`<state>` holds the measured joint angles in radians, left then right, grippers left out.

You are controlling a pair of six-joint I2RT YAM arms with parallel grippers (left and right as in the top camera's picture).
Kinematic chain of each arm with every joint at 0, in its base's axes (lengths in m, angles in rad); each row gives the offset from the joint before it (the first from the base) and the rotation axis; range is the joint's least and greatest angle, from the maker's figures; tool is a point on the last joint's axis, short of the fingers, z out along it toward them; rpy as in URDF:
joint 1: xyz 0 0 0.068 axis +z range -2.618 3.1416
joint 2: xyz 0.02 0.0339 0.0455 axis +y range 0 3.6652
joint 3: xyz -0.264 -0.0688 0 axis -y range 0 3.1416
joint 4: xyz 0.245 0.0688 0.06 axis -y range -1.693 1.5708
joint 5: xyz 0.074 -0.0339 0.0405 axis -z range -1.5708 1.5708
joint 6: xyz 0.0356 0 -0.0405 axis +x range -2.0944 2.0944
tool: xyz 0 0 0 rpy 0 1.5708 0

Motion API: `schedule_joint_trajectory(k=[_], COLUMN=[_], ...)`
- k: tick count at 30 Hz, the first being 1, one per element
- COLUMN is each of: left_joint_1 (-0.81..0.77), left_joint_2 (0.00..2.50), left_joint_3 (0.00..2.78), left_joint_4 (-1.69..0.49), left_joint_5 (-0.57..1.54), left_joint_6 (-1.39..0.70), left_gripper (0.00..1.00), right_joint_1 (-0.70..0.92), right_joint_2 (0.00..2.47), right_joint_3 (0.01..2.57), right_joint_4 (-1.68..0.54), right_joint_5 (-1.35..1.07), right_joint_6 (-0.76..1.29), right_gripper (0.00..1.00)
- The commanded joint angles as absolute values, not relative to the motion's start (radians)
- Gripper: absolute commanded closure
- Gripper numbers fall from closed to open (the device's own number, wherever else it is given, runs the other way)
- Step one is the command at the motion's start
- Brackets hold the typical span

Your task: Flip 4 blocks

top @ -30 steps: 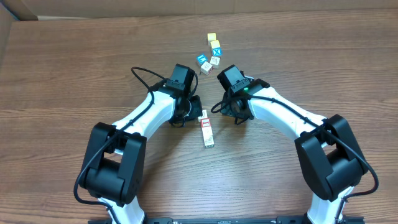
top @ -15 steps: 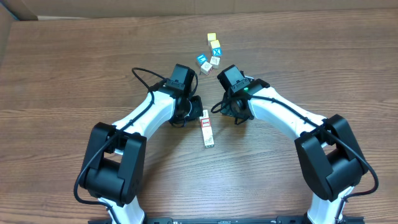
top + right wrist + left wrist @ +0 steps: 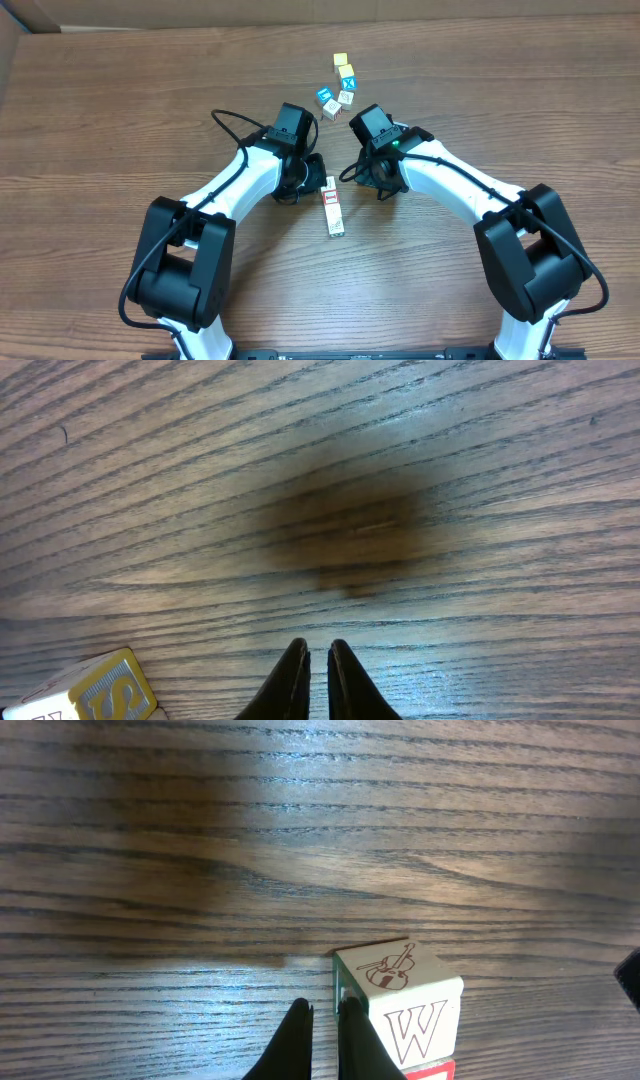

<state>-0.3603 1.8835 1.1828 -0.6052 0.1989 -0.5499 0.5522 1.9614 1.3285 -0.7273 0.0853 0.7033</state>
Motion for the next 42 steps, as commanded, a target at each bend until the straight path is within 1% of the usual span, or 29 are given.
schedule_joint_trajectory(k=[1,25,27,38,42], left_joint_1=[-0.367,-0.364,-0.364,-0.343,-0.305], left_joint_2=[1.897,1.896,1.896,1.896,1.896], left_joint_3=[1.200,1.227,1.250,1.267,1.318], left_joint_4=[-0.605,-0.617,-0.639,-0.678,-0.709], left_joint_5=[0.211,0.170,0.149,0.097,0.180], left_joint_6=[-0.566,-0.553,-0.551,-0.550,-0.464], left_gripper=[0.96,0.96,0.96,0.96,0.96], right_joint_1=[0.558,0.558,0.558,0.567,0.582], right_joint_2=[1.964,1.964,1.964,1.964,1.953], right_joint_3=[1.329,1.329,1.329,1.329,1.329], right_joint_4=[-0.727,-0.737,-0.754,-0.887,-0.936], right_joint_5=[0.093,0.075,0.049,-0.152,-0.118], right_joint_6=[0.707,0.706,0.706,0.706,0.701], right_gripper=[0.90,0.91,0.96,0.96,0.96])
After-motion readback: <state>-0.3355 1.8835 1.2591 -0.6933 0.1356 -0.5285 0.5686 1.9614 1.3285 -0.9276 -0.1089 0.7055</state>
